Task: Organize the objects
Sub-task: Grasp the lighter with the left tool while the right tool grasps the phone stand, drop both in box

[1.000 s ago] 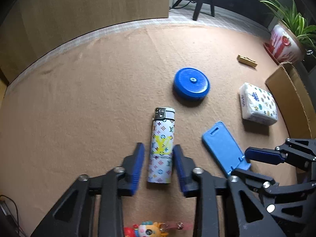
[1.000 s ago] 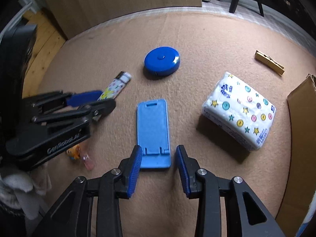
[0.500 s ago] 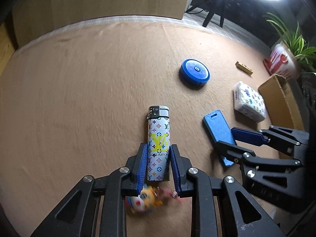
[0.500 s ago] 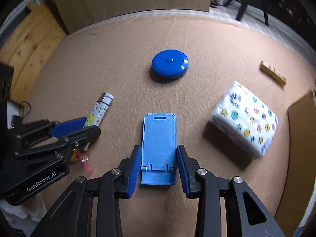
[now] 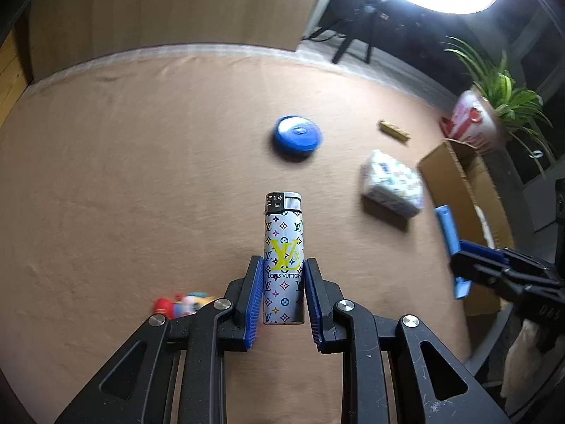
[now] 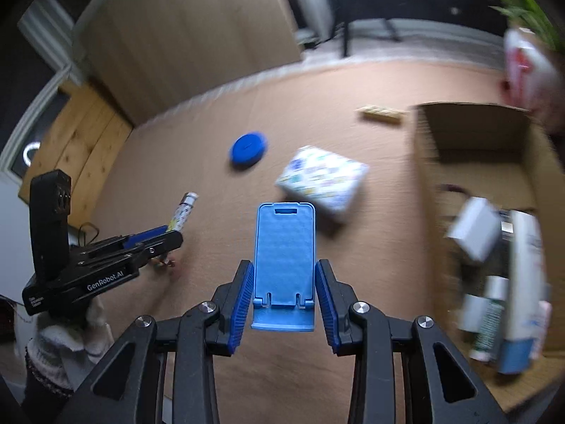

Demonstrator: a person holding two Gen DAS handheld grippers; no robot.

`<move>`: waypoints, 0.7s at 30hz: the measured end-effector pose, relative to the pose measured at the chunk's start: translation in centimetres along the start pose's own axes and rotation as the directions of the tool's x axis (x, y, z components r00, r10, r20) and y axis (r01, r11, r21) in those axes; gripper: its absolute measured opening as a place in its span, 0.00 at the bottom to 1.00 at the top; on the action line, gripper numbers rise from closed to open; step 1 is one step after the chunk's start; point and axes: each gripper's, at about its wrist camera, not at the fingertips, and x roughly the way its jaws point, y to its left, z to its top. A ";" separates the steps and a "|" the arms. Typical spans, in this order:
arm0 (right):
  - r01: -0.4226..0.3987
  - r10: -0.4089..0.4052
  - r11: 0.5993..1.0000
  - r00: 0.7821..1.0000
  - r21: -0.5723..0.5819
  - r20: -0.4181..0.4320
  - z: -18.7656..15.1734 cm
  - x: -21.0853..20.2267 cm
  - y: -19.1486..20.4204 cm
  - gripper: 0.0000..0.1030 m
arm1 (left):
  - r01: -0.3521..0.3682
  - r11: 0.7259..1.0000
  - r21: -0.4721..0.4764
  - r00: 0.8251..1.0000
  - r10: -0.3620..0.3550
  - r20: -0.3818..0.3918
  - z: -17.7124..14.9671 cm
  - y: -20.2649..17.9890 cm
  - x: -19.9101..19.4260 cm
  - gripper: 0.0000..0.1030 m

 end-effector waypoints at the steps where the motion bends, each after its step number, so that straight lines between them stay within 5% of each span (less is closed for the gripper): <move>1: 0.008 -0.008 1.000 1.000 0.009 0.010 -0.2 -0.6 -0.7 0.32 | 0.007 1.000 0.010 1.000 -0.007 0.003 0.2 -0.7 0.0 0.24; 10: 0.080 -0.091 0.985 0.993 0.154 0.072 -2.8 -6.1 -9.3 0.32 | 0.093 0.986 0.140 0.995 -0.098 0.026 2.5 -10.2 0.4 0.24; 21: 0.076 -0.088 0.977 0.995 0.200 0.048 -4.6 -6.3 -12.6 0.32 | 0.142 0.938 0.317 0.989 -0.148 -0.005 4.8 -22.7 4.1 0.24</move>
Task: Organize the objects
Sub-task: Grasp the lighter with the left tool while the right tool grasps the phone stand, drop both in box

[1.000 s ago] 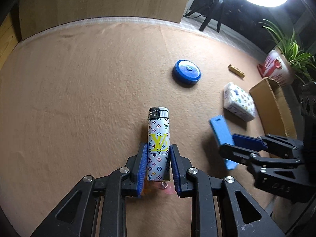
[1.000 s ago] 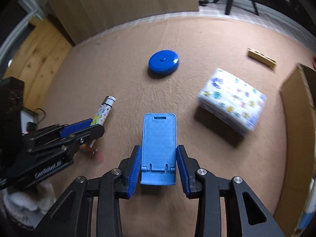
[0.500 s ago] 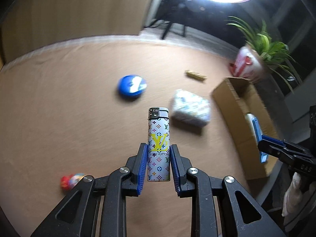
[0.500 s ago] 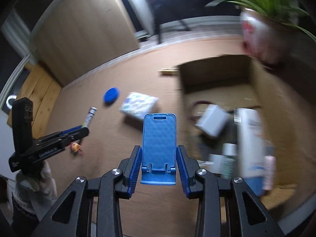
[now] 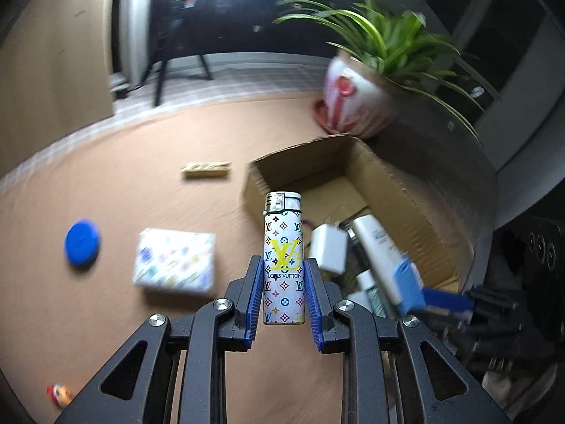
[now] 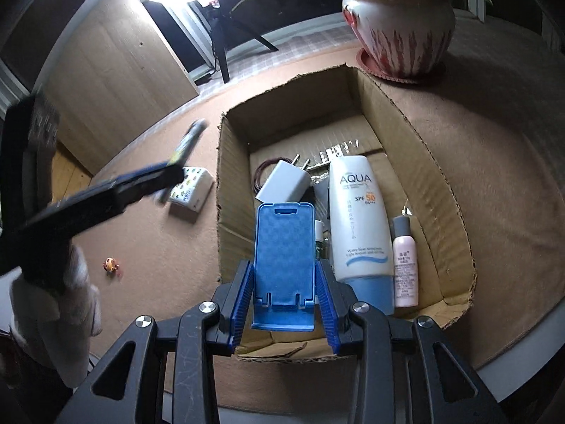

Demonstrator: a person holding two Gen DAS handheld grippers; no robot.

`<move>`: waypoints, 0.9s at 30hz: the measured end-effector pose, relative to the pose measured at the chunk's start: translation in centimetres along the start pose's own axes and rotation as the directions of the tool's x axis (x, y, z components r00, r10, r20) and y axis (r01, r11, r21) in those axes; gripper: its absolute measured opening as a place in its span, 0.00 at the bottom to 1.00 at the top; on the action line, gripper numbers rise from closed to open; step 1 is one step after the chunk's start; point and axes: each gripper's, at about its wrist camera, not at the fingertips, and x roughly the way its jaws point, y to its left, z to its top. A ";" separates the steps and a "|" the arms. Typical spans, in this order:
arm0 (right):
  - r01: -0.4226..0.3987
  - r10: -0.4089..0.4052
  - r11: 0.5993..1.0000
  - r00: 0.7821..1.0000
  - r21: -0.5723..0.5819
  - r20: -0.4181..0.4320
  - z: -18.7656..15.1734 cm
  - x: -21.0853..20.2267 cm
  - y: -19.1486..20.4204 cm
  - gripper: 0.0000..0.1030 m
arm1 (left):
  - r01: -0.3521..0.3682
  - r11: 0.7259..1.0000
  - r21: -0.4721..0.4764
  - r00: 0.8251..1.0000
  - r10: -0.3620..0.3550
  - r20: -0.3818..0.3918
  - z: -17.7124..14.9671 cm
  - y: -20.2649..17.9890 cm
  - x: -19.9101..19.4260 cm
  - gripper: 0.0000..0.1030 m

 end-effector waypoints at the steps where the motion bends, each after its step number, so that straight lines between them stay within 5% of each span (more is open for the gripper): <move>1: -0.001 0.001 1.000 1.000 0.000 -0.001 0.0 0.0 -0.1 0.32 | 0.002 1.000 0.010 1.000 -0.002 -0.003 0.4 -0.6 0.5 0.24; 15: 0.006 -0.006 1.000 1.000 -0.014 -0.016 0.3 0.5 -1.1 0.32 | -0.040 0.998 0.052 0.998 0.043 -0.040 4.0 -4.0 6.6 0.24; 17: 0.014 -0.014 1.000 1.000 -0.017 -0.007 0.4 0.4 -1.1 0.32 | -0.043 0.998 0.050 0.998 0.045 -0.035 4.1 -4.0 6.8 0.33; 19: 0.016 -0.016 1.000 1.000 -0.020 -0.009 0.5 0.4 -1.0 0.43 | -0.034 0.998 0.049 0.999 0.036 -0.036 4.2 -4.1 6.7 0.52; 27: 0.013 -0.013 1.000 1.000 -0.001 -0.006 0.8 0.5 -0.8 0.46 | -0.037 0.999 0.033 0.999 0.038 -0.024 3.6 -3.0 5.1 0.52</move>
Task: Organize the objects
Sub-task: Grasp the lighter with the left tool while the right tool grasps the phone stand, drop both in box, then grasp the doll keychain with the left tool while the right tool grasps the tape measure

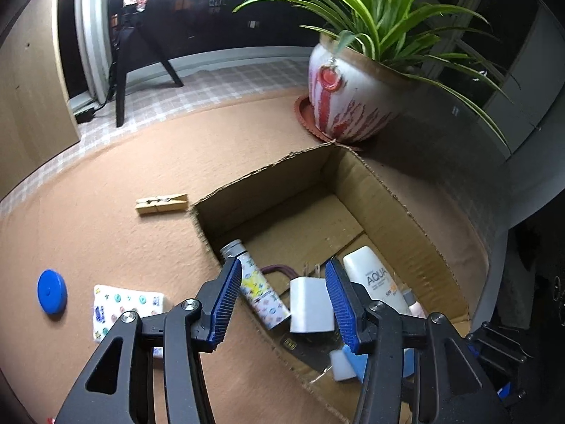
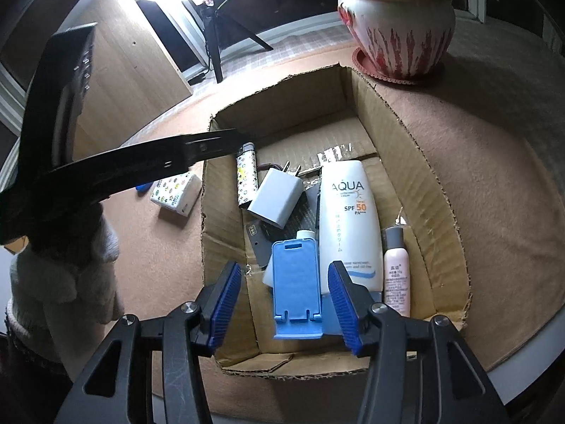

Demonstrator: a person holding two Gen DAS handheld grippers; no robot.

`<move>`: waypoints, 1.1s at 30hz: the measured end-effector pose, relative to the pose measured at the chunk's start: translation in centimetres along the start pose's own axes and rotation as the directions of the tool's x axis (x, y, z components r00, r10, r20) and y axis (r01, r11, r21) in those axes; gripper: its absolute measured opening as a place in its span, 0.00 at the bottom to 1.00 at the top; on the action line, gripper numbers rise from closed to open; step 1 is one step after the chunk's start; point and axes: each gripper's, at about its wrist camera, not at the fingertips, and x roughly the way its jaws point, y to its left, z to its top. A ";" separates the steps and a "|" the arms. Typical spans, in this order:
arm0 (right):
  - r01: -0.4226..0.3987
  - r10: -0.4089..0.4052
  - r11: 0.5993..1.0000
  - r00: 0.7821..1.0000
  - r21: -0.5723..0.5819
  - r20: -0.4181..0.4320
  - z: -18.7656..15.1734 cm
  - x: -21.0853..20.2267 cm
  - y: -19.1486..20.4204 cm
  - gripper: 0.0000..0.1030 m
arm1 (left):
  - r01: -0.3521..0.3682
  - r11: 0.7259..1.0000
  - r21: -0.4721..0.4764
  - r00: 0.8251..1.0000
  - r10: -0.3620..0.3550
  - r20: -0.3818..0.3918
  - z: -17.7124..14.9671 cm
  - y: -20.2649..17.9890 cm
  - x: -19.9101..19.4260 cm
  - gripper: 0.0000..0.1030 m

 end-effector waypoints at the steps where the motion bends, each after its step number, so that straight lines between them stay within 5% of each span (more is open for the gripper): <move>1: -0.003 0.003 1.000 1.000 0.002 -0.001 0.0 0.1 0.1 0.46 | 0.000 1.000 -0.006 1.000 0.000 0.001 -0.2 0.3 -0.3 0.52; 14: -0.012 0.013 0.999 1.000 -0.032 0.016 0.4 0.0 2.7 0.46 | -0.070 0.993 -0.096 0.997 0.071 0.002 -5.1 6.6 -4.9 0.57; 18: -0.018 0.019 0.998 1.000 -0.063 0.024 0.5 0.1 4.2 0.46 | -0.104 0.984 -0.147 0.995 0.105 -0.003 -7.6 9.6 -6.9 0.66; 33: -0.070 0.072 0.971 0.997 -0.229 0.000 2.4 3.0 13.0 0.46 | -0.234 0.894 -0.382 0.972 0.222 -0.076 -17.9 21.0 -12.6 0.73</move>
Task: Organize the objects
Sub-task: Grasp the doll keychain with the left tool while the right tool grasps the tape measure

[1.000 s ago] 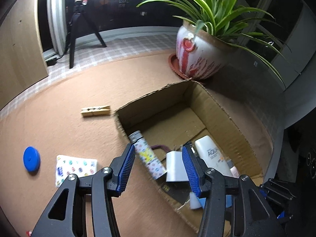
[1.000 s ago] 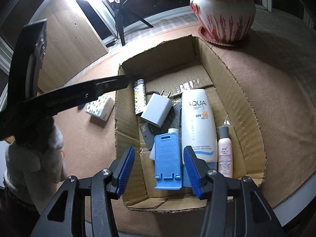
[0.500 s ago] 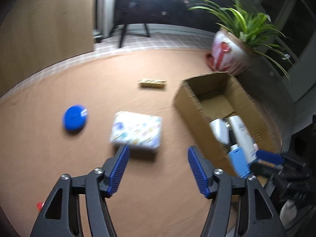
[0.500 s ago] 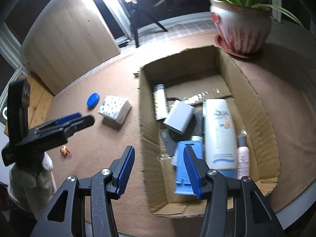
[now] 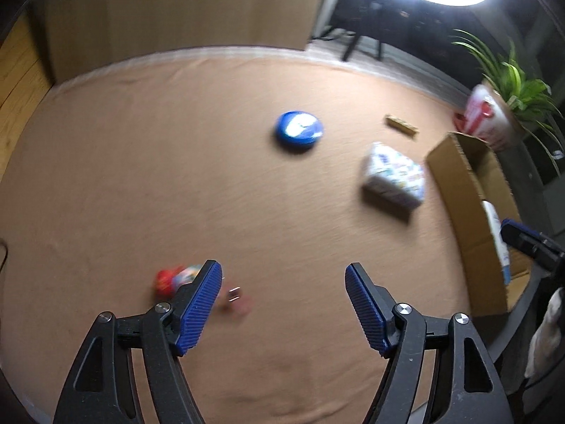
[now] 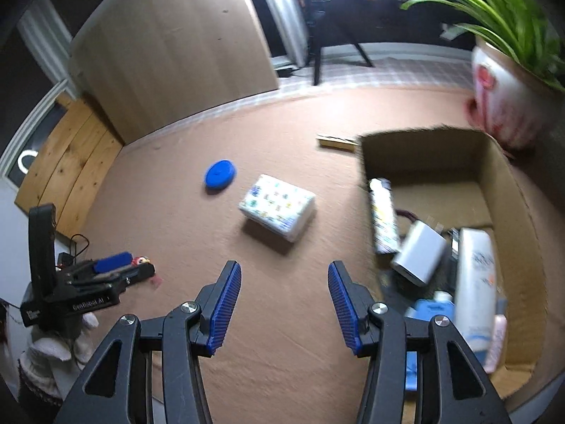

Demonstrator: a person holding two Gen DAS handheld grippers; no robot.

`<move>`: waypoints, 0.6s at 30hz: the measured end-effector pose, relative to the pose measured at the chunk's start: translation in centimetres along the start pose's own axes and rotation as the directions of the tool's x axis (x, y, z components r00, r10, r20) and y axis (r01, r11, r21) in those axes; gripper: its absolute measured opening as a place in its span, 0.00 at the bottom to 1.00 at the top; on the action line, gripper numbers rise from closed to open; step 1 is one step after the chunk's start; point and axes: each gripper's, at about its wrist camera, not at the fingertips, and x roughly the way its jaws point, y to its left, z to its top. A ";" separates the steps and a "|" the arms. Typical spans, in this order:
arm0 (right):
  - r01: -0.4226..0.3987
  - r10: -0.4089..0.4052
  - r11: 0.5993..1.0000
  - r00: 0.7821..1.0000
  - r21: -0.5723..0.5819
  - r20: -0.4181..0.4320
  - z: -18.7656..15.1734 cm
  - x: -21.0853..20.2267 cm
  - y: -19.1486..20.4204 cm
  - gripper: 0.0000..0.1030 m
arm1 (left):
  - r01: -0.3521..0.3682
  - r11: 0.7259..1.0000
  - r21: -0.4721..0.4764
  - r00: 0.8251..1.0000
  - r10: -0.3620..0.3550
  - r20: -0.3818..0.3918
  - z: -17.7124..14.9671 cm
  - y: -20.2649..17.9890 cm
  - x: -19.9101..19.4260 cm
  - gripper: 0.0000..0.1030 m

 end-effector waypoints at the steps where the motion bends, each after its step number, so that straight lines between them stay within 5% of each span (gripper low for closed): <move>1: -0.007 0.007 1.000 1.000 -0.011 -0.004 0.4 0.4 0.6 0.46 | -0.005 1.000 -0.016 1.000 0.005 -0.002 -0.2 0.7 0.0 0.73; 14: -0.043 0.039 0.994 0.998 -0.098 -0.042 5.1 5.5 5.7 0.46 | -0.053 0.996 -0.067 0.998 0.051 -0.036 -2.7 5.0 1.3 0.76; 18: -0.055 0.050 0.994 0.997 -0.092 -0.062 6.8 7.8 6.7 0.54 | -0.066 0.997 -0.050 0.998 0.065 -0.022 -2.7 4.7 1.8 0.76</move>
